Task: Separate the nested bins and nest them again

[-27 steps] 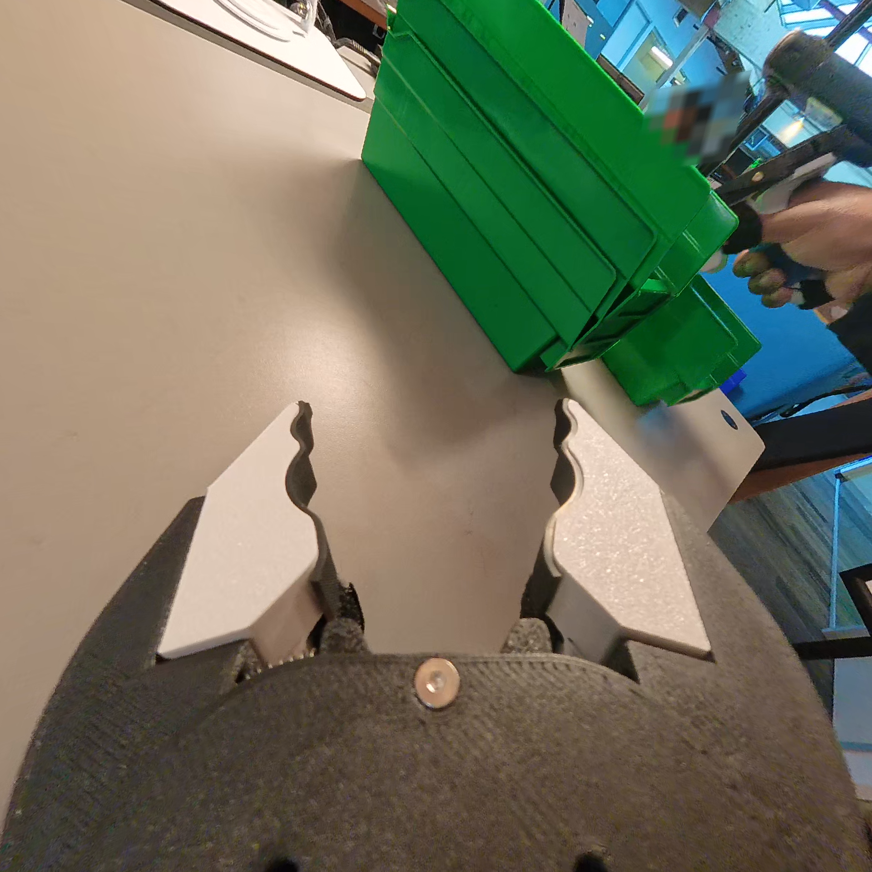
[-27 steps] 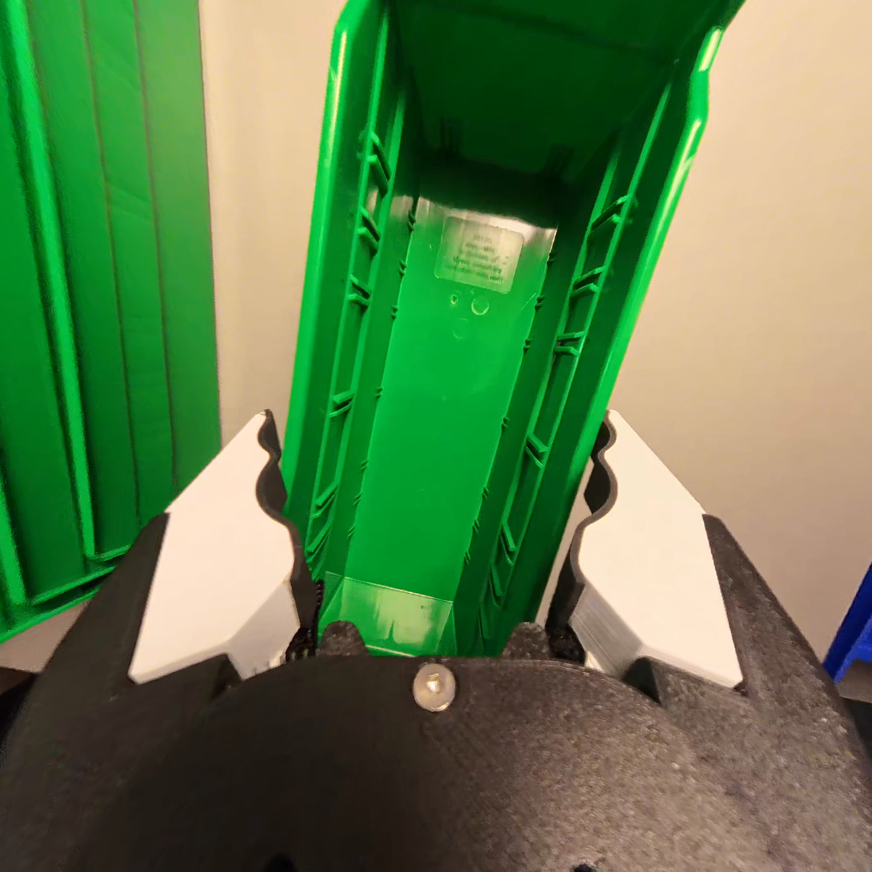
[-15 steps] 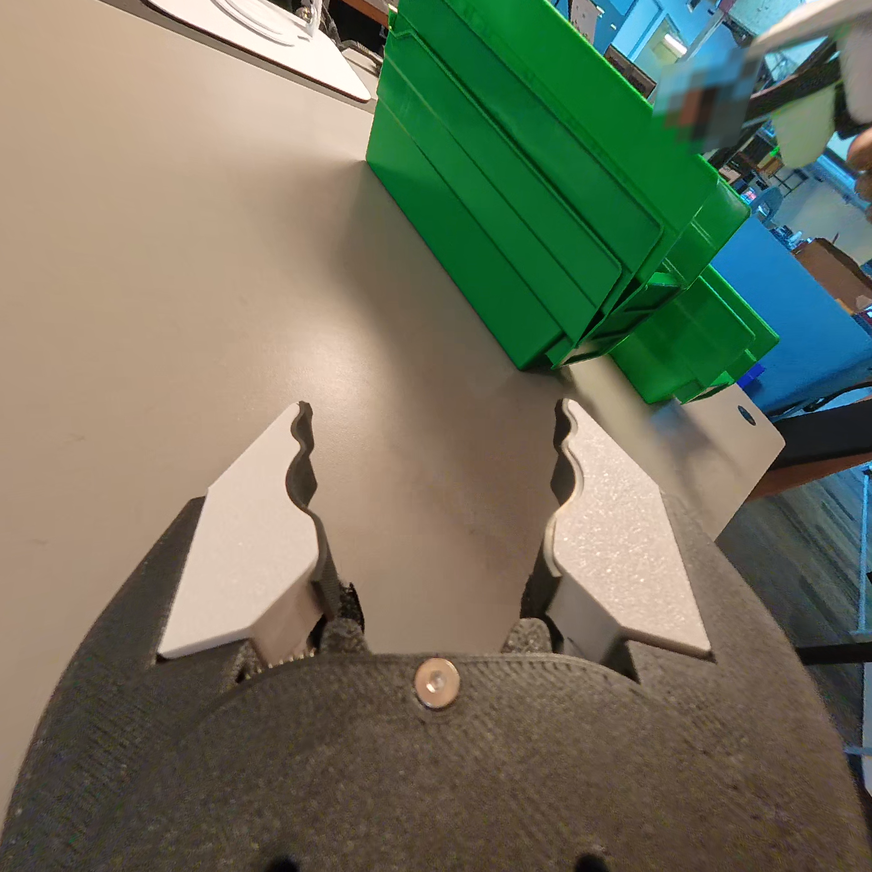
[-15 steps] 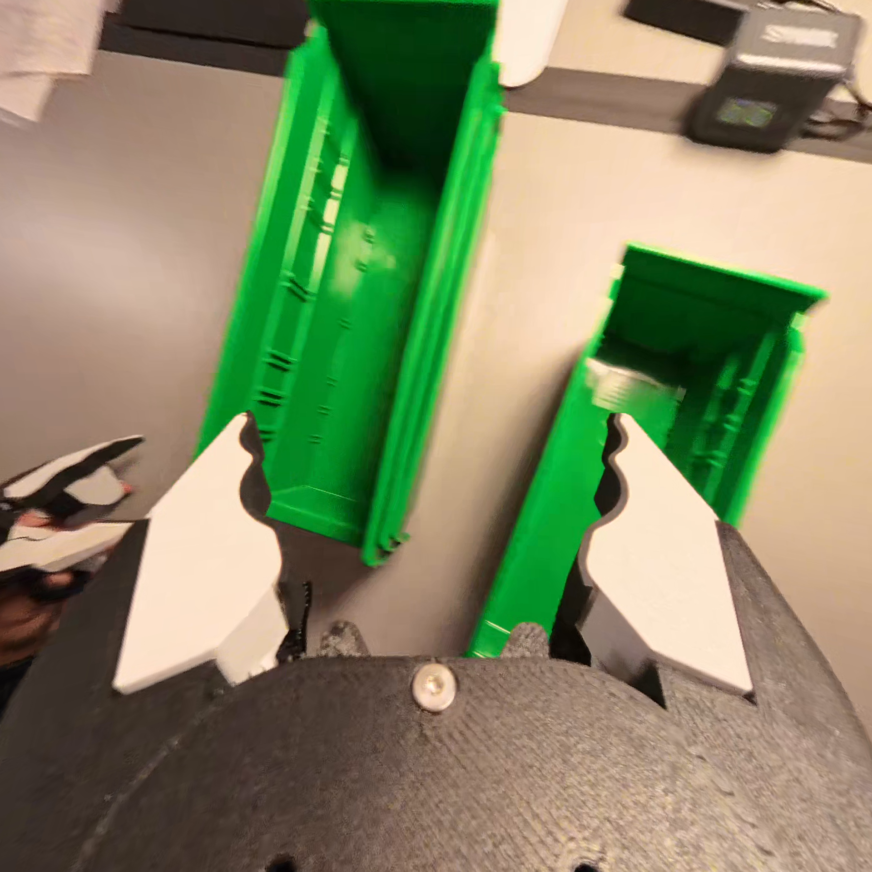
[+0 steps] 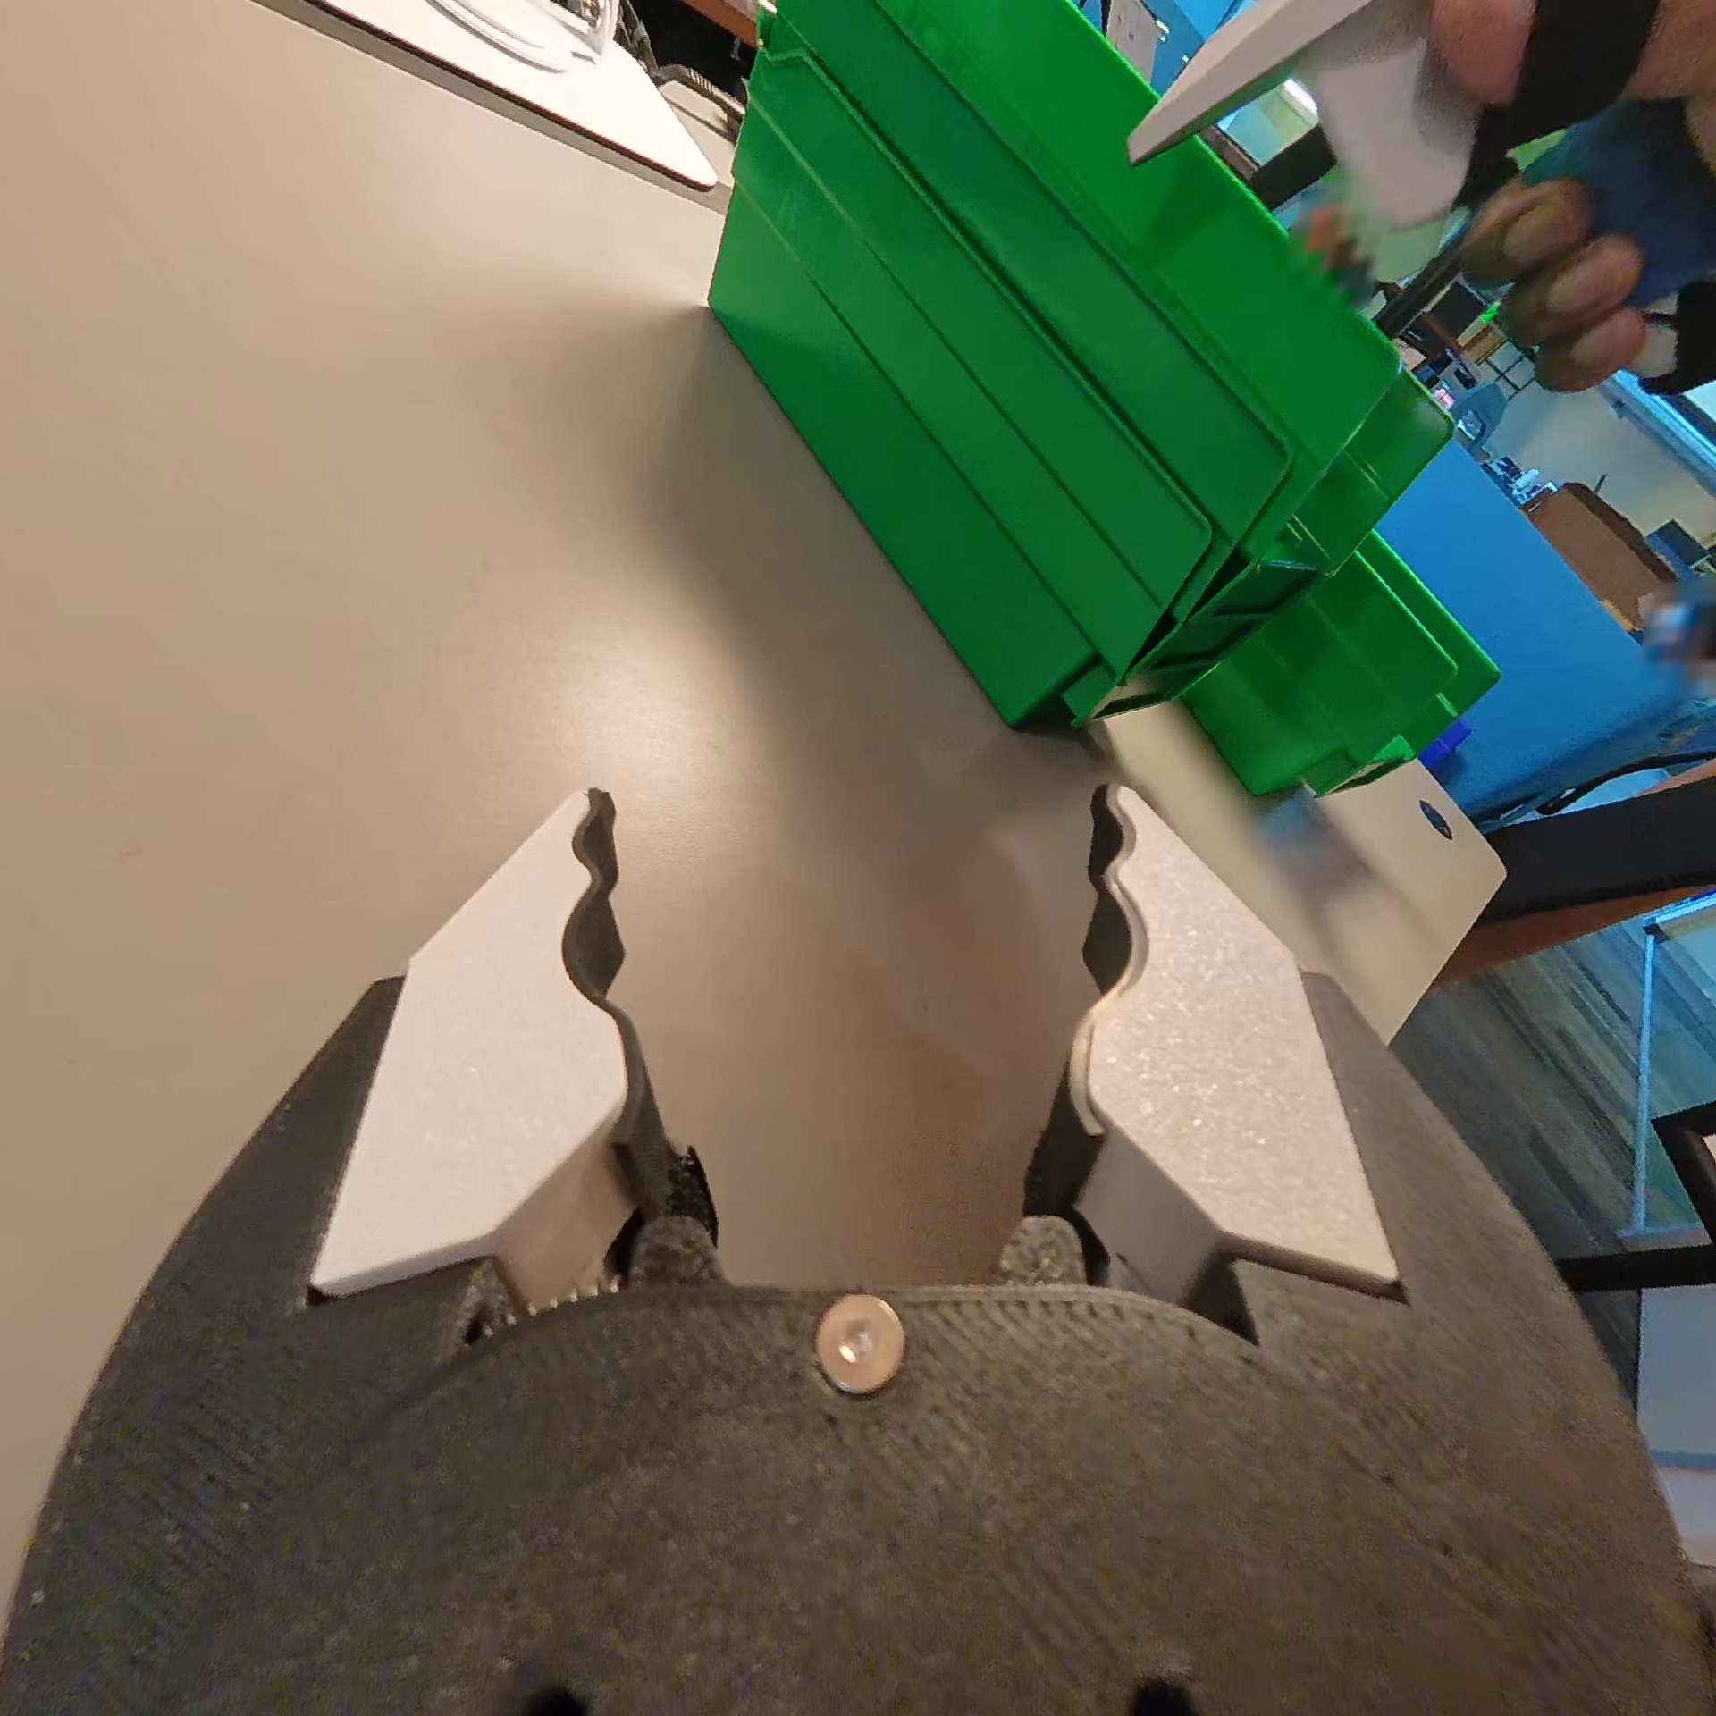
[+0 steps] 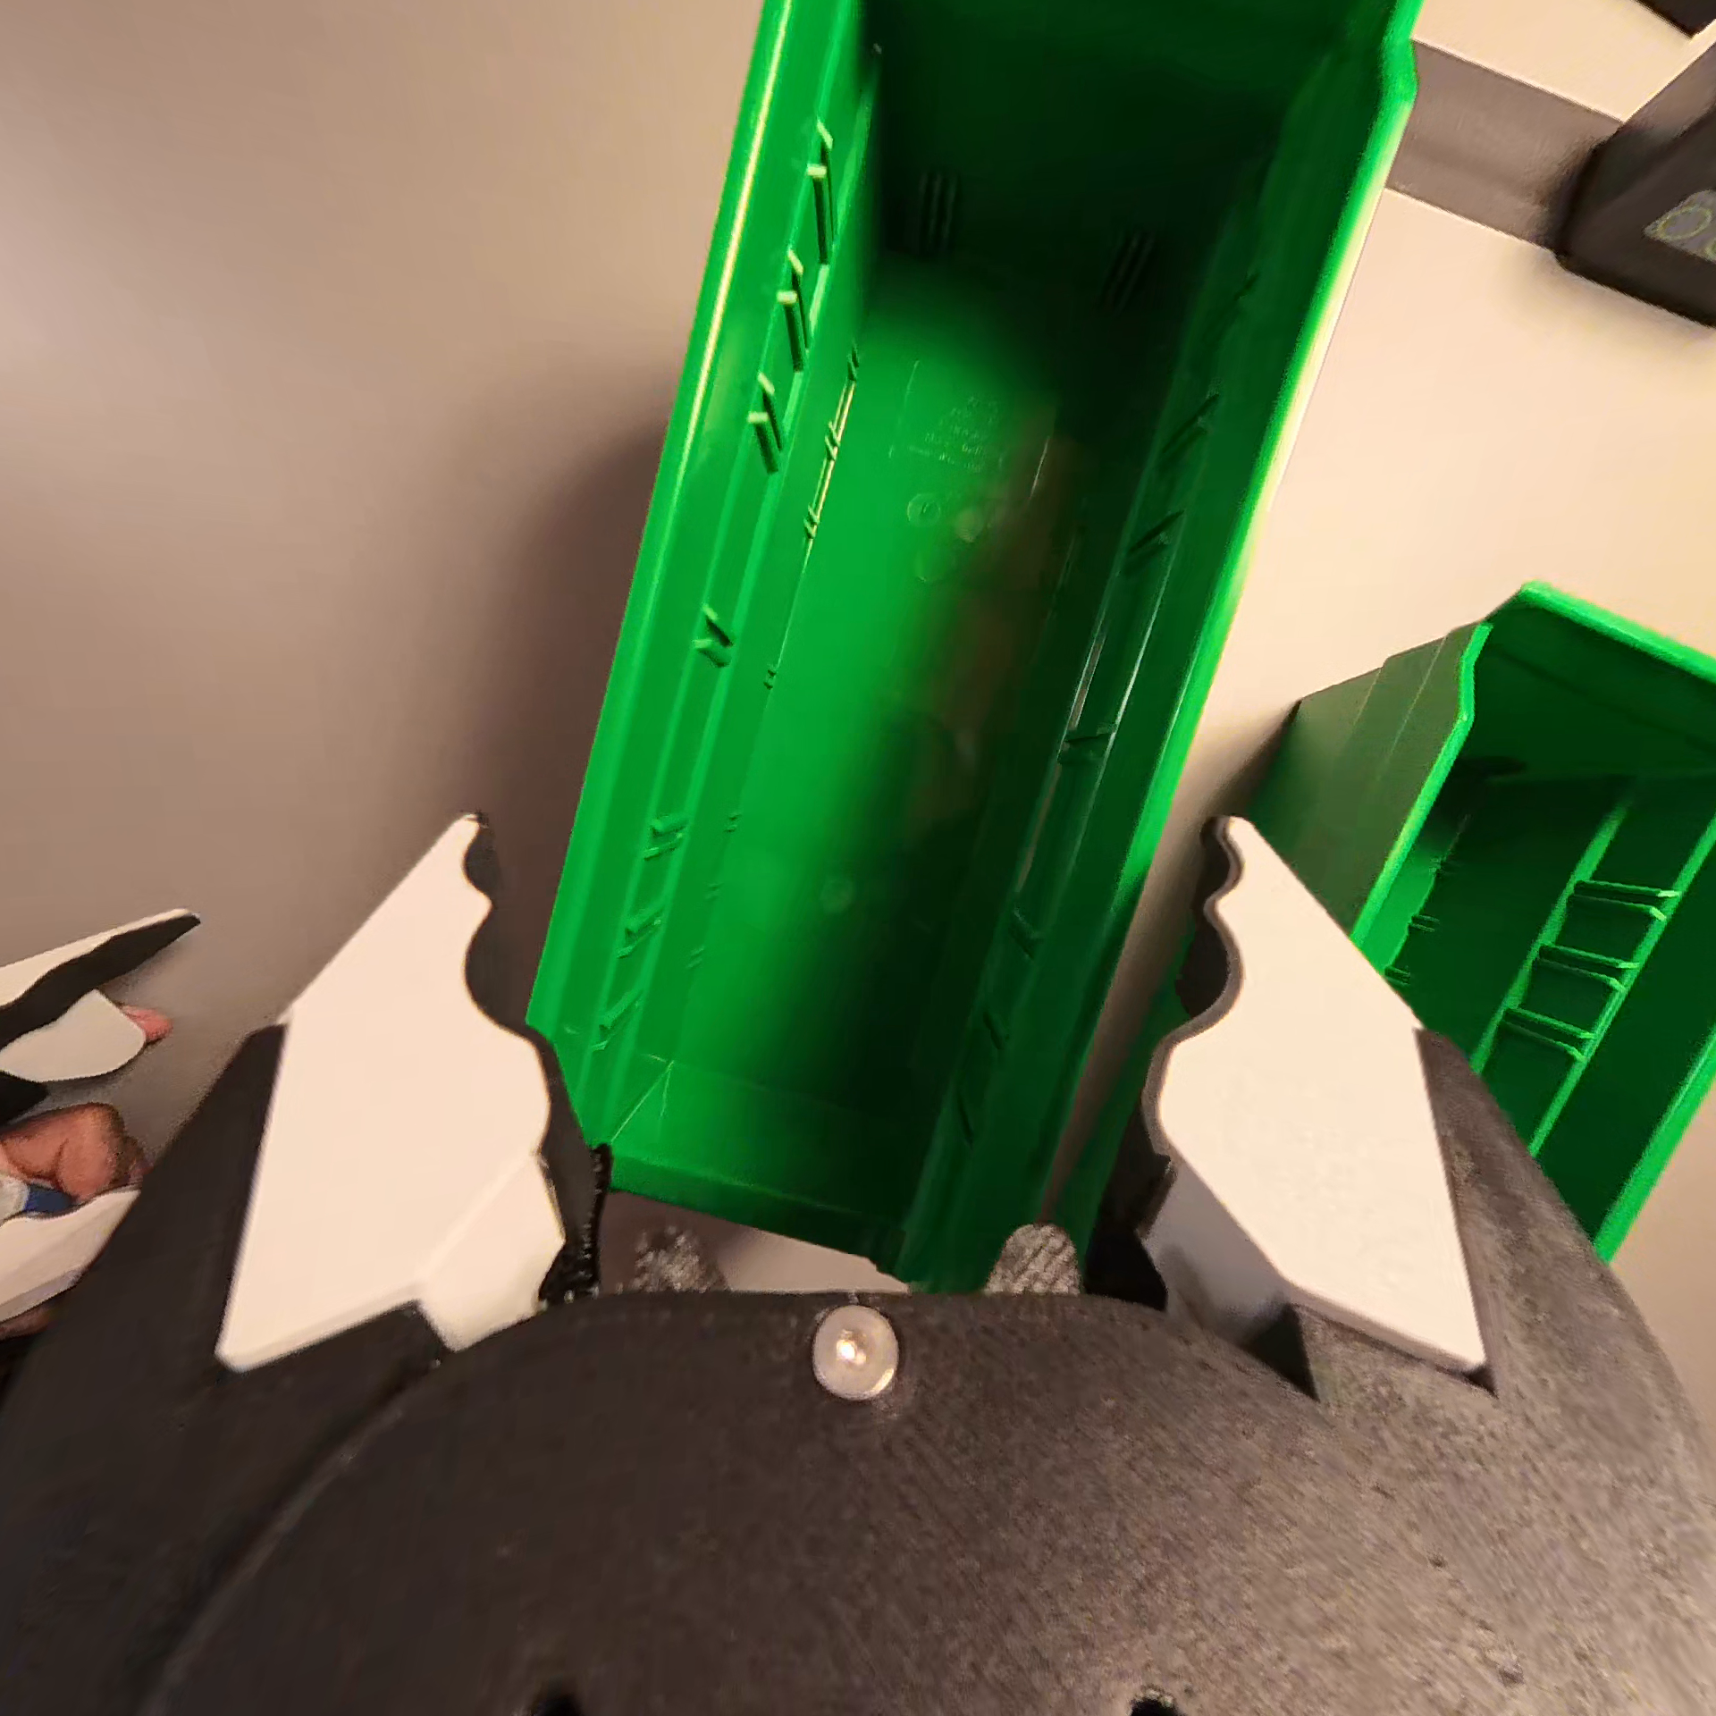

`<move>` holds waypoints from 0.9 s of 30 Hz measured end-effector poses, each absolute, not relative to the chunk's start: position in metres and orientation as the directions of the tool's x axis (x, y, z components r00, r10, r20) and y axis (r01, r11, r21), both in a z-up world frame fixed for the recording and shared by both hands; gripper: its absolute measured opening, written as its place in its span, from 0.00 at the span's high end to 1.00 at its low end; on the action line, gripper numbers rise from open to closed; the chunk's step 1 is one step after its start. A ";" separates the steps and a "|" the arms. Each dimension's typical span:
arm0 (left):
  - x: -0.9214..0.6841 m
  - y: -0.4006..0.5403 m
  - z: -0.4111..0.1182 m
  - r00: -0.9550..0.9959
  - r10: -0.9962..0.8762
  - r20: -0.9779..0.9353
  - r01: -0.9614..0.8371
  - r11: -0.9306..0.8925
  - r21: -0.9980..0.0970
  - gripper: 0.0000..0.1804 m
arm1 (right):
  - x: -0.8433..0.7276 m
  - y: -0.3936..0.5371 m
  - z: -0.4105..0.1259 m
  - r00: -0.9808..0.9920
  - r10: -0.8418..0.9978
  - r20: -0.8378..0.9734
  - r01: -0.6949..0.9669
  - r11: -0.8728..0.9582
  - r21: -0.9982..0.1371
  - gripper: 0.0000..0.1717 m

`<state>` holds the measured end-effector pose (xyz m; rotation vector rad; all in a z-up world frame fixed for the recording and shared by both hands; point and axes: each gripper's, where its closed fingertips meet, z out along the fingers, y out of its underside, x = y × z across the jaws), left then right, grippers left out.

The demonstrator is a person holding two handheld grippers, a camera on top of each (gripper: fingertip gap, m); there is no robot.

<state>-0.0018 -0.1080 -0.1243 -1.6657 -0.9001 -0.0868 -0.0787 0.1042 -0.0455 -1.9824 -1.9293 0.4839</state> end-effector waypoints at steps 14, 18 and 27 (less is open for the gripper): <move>-0.002 -0.108 -0.124 0.700 0.510 0.500 0.592 -0.022 -0.806 0.44 | -0.079 0.103 -0.048 0.017 0.999 -0.033 0.895 -0.030 -0.445 0.36; -0.002 -0.109 -0.124 0.698 0.509 0.503 0.594 -0.019 -0.804 0.44 | -0.080 0.104 -0.044 0.018 0.999 -0.050 0.881 -0.039 -0.472 0.38; -0.002 -0.108 -0.125 0.698 0.507 0.506 0.598 -0.023 -0.801 0.44 | -0.080 0.108 -0.030 0.018 0.998 -0.059 0.864 -0.045 -0.501 0.41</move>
